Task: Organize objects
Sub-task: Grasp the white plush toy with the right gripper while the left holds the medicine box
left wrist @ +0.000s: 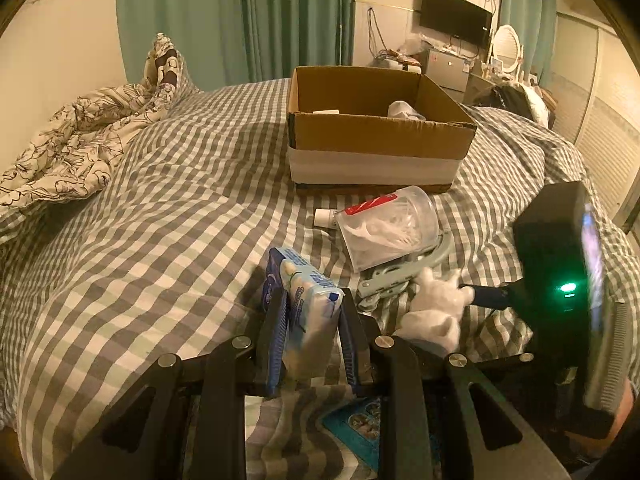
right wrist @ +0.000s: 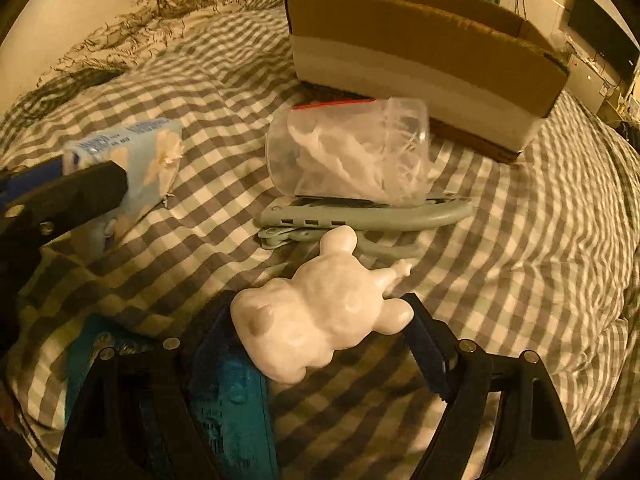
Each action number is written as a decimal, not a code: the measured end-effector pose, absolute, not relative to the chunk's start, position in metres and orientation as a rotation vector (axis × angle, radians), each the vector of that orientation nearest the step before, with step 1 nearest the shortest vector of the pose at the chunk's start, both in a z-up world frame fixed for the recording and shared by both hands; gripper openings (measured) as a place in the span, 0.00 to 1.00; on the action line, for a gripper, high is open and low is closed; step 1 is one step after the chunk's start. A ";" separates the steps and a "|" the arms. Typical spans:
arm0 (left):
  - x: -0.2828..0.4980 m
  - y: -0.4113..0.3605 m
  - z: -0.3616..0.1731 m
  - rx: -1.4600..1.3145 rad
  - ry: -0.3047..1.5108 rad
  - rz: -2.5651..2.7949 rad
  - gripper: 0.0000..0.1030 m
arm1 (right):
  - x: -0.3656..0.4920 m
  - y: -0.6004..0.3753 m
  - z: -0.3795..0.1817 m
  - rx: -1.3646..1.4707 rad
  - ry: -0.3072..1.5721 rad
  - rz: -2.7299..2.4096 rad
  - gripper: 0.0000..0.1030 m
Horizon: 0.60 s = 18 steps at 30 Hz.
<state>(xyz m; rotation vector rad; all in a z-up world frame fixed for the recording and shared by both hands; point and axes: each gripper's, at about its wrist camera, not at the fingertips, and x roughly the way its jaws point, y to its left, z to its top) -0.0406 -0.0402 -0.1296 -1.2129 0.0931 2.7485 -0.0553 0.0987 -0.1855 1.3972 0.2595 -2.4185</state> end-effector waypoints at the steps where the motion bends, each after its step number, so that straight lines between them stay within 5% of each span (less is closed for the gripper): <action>1: -0.040 -0.039 -0.129 -1.215 0.094 2.750 0.24 | -0.053 0.101 -0.182 1.387 0.255 -2.422 0.78; 18: -0.034 -0.020 -0.080 -1.104 0.064 2.761 0.24 | -0.023 0.147 -0.083 1.126 0.181 -2.588 0.78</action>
